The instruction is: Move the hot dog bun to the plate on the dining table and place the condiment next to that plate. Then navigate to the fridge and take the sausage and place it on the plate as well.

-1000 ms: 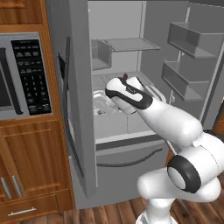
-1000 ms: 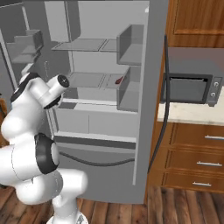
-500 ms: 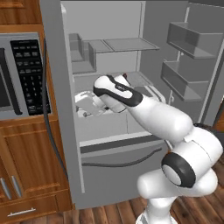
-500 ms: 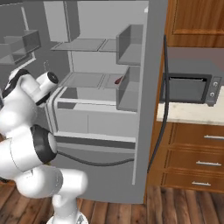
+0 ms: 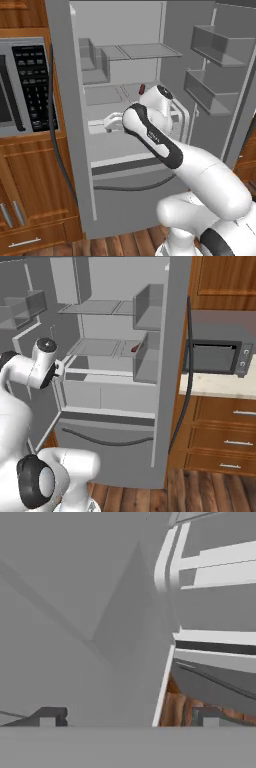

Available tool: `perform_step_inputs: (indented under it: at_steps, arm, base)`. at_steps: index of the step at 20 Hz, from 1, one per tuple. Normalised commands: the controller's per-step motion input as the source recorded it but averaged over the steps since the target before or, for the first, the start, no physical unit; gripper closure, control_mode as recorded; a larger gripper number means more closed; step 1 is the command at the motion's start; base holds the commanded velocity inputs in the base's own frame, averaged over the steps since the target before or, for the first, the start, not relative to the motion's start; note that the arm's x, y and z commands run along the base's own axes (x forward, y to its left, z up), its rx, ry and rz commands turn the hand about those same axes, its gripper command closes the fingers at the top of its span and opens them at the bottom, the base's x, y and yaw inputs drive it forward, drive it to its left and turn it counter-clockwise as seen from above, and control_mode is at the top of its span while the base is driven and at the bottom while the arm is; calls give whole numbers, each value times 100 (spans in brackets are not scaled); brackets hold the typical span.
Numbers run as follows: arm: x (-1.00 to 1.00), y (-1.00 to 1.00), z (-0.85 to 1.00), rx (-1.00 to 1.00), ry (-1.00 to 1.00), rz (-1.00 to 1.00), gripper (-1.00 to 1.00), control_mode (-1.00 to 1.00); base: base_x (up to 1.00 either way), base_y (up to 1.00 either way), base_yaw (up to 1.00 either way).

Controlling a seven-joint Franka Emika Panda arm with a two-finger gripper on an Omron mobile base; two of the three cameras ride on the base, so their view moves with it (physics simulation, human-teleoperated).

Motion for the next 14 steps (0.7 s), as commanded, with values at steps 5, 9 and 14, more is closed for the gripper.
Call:
perform_step_inputs:
  at_steps: [5,9,14]
  arm:
    - [-42,-99,5,-37,-7,-38,-100,-100]
    - [-31,-89,18,-33,-1,-29,-100,-100]
    - [-7,-57,28,-25,1,-15,-100,-100]
  base:
    - [0,0,0]
    - [0,0,0]
    - [0,0,0]
